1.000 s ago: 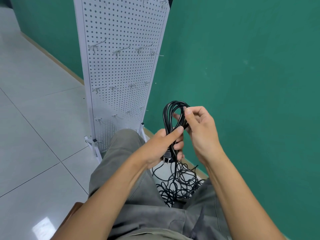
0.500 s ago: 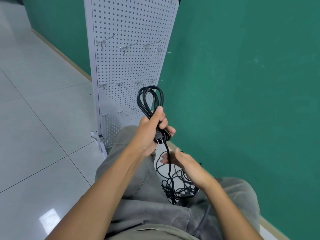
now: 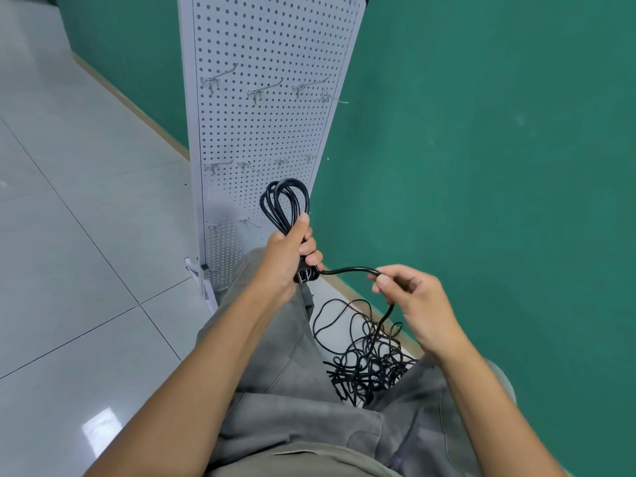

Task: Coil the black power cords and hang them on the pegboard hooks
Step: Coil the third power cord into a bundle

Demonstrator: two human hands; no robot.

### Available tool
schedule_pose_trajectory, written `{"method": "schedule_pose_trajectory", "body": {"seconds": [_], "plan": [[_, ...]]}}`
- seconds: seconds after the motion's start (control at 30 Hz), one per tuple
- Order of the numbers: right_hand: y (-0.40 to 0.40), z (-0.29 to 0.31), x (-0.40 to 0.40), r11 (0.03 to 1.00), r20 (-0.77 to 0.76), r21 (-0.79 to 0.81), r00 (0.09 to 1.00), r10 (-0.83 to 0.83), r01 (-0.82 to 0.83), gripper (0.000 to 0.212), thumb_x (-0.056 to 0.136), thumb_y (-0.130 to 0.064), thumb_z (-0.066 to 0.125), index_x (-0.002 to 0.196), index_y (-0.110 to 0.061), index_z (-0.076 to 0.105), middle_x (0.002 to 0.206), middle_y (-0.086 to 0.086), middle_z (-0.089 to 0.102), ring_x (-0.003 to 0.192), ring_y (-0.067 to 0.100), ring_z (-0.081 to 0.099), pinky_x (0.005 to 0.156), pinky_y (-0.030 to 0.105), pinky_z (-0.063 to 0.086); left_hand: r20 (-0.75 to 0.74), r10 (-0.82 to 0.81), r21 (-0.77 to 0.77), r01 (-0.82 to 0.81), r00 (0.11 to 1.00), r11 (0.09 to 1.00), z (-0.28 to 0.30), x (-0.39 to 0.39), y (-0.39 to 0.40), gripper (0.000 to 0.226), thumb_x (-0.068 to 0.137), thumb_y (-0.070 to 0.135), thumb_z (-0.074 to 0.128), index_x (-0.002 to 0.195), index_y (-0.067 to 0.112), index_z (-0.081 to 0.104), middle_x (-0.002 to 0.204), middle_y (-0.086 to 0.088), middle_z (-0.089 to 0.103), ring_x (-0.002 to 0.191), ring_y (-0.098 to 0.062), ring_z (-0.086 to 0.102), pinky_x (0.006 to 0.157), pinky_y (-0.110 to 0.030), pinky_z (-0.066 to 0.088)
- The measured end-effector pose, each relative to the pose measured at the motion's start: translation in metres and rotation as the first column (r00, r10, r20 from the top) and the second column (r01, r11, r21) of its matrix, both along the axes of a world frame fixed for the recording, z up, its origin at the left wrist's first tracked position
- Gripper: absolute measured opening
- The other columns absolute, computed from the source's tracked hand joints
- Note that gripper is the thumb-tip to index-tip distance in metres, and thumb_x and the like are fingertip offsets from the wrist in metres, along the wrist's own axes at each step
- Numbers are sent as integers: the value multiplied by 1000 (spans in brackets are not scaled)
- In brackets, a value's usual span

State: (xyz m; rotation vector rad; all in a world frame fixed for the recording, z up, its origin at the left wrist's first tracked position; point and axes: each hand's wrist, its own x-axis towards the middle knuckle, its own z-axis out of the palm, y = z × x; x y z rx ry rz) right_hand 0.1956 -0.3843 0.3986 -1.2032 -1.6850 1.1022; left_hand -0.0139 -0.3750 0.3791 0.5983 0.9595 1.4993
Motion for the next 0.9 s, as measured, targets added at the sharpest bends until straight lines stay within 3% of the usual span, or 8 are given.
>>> {"method": "schedule_pose_trajectory", "body": {"seconds": [0.1,0.17,0.3,0.47,0.53,0.67,0.83,0.9], "plan": [[-3,22,-5,997,2,67,999,39,-39,14,98,-2,62,90,-4,74,69,-11,68,65,-4,57,69,10,42,-28,-30,-16,30,999,999,2,10,-1,38,108,40,50,76,20,44,56,6,30,47,-13,38,56,-29,45],[-5,33,-10,994,13,98,999,53,-54,18,98,-4,62,86,-10,74,68,-12,66,61,-2,52,66,12,40,-71,-70,-9,69,995,998,7,15,-2,39,108,39,50,74,20,43,55,6,30,47,-13,38,55,-29,45],[0,48,-18,986,50,153,997,55,-62,18,99,-9,64,86,-16,74,71,-5,64,61,13,40,60,29,36,-123,-193,49,200,973,978,18,25,-10,39,109,33,49,74,17,44,55,4,35,45,-12,39,51,-27,46],[1,65,-24,984,49,169,997,51,-59,12,92,0,69,88,-9,75,70,-17,61,49,3,44,54,16,37,-199,-311,58,328,929,943,29,32,-19,41,106,44,48,99,6,61,73,-4,64,46,-10,44,50,-26,48],[0,70,-25,990,-35,141,999,28,-23,10,87,7,72,89,-1,66,65,-10,61,44,3,49,50,14,38,-209,-356,59,375,911,925,35,36,-24,47,105,51,42,98,10,63,79,-6,72,48,-11,44,49,-25,48],[-1,75,-26,993,-102,112,994,-33,44,40,81,6,79,92,-10,44,86,10,54,49,14,57,46,18,39,-116,-456,83,466,882,881,44,36,-31,54,104,55,34,91,9,58,65,-3,64,44,-8,41,46,-21,46],[0,58,-22,997,-113,79,994,-3,12,26,92,-11,74,97,-10,48,97,36,60,68,27,57,56,24,45,-18,-507,137,505,862,852,49,29,-34,43,97,54,46,81,15,53,64,0,53,46,-8,41,47,-20,44],[0,46,-17,999,-138,37,990,32,-27,19,97,-19,66,100,-6,53,98,38,62,75,28,59,66,30,51,-17,-522,179,516,853,837,52,25,-34,37,91,51,52,81,16,52,65,2,52,48,-7,40,49,-19,44]]}}
